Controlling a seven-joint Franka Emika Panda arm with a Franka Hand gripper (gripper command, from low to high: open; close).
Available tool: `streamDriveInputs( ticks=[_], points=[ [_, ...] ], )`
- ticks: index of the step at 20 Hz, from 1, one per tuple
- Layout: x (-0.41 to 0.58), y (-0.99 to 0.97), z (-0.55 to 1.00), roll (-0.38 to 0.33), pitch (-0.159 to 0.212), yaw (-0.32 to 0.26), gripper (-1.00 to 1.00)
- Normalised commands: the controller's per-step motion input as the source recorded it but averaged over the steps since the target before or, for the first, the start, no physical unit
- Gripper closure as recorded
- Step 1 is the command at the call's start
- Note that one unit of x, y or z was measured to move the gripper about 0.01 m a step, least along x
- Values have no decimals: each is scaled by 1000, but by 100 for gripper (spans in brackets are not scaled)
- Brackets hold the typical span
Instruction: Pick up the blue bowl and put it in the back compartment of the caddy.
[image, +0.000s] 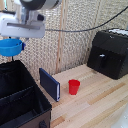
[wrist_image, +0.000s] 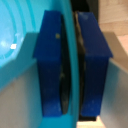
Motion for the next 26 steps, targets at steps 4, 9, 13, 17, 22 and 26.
streamDriveInputs(
  ticks=[4,9,13,17,22,26],
  points=[
    [139,578,-384,-145,-8,46,100],
    [289,281,-398,-106,-15,66,100],
    [394,196,-241,-50,-20,69,100],
    [309,22,220,13,0,52,-100],
    [98,-304,705,93,32,40,-100],
    [125,-241,830,37,7,21,-100]
  ],
)
